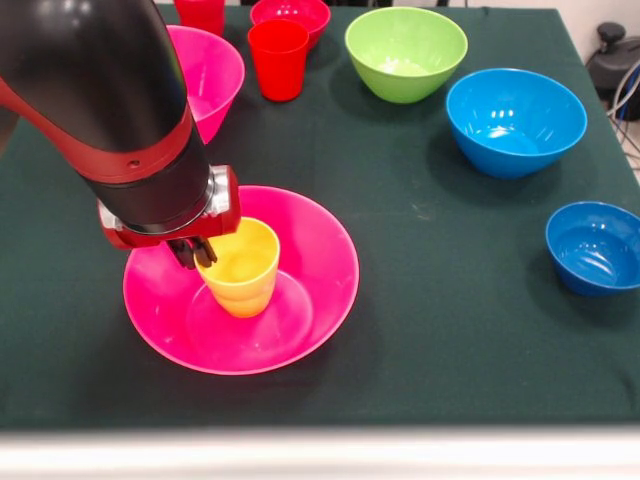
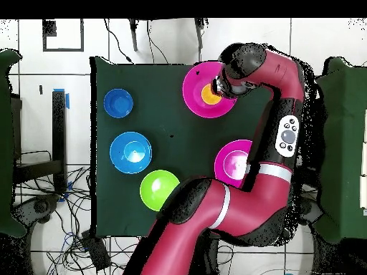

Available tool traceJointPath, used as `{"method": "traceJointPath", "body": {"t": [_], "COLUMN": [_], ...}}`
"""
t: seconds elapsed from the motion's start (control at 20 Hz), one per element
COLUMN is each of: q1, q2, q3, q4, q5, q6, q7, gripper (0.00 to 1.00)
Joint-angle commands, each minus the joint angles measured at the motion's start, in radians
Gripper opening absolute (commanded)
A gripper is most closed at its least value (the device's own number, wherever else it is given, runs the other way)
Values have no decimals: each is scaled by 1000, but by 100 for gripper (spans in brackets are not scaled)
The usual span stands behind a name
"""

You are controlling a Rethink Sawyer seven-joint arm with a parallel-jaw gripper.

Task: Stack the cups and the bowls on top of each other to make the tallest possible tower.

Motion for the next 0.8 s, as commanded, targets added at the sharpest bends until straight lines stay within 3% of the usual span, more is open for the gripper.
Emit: {"method": "traceJointPath", "body": {"t": [0.05,0.8], "q1": [-14,-14], "q2": [35,46], "q3": [92,129], "q4": [29,6], "q5": [-40,-37], "q6": [-59,-71], "q7": [-281,-273], "gripper": [0,0]}}
